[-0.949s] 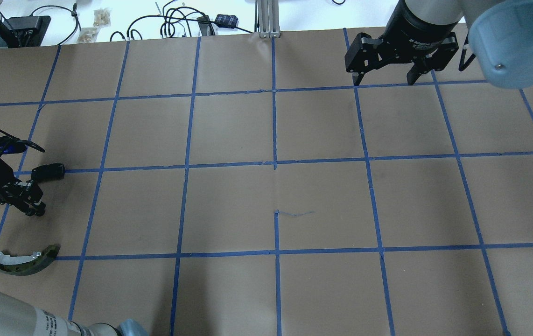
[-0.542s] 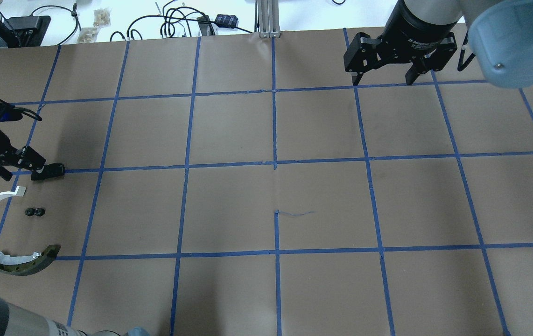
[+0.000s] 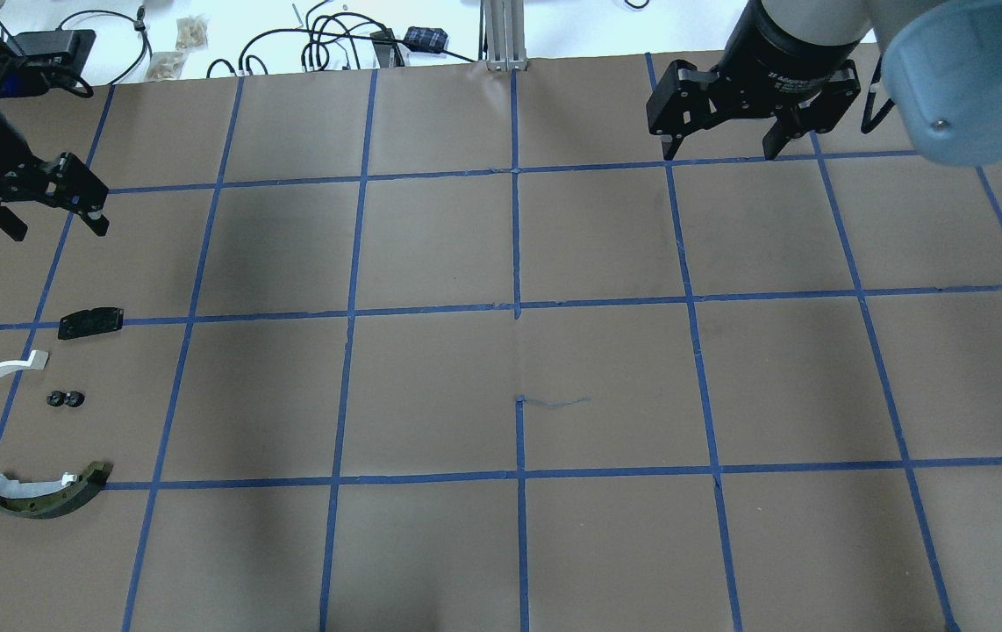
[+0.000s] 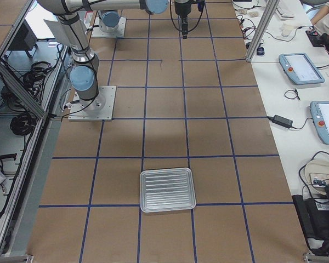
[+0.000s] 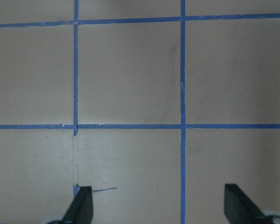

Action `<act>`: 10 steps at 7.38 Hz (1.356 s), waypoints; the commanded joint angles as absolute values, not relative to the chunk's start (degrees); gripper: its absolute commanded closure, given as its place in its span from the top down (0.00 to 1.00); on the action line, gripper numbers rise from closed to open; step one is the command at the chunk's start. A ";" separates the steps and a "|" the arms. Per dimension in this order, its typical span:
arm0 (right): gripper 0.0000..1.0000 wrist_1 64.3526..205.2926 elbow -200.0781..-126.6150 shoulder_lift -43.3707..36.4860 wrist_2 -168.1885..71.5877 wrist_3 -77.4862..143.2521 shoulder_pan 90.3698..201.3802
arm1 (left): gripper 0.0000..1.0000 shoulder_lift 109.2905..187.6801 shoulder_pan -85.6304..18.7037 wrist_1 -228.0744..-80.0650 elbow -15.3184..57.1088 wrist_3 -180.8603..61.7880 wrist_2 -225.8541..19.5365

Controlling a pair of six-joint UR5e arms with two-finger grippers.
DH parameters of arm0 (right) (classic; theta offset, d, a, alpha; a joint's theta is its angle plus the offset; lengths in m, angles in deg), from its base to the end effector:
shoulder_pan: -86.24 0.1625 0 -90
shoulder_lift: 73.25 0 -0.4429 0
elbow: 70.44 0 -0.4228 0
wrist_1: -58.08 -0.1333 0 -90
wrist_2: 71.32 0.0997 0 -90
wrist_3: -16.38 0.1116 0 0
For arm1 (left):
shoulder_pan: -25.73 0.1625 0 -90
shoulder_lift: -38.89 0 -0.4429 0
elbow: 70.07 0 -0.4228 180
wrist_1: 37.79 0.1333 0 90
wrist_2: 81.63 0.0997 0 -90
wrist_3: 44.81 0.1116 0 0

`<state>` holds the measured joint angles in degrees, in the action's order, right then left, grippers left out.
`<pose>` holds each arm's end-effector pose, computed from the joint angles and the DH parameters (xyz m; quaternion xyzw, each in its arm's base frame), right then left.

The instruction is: Place bearing gear from tray to pile

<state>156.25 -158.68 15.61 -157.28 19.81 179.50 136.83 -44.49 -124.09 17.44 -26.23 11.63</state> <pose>0.1720 -0.5382 0.5151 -0.0012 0.9964 -0.0744 0.0396 0.0762 -0.5872 0.4466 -0.0100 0.9994 0.0238 0.0218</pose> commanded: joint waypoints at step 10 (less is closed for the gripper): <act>1.00 156.25 -158.68 15.52 -157.28 19.81 179.50 | 1.00 128.19 -61.90 -131.48 18.87 -39.09 7.41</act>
<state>156.30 -158.64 15.52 -157.28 19.81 179.50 128.23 -61.96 -131.13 18.88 -39.26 8.19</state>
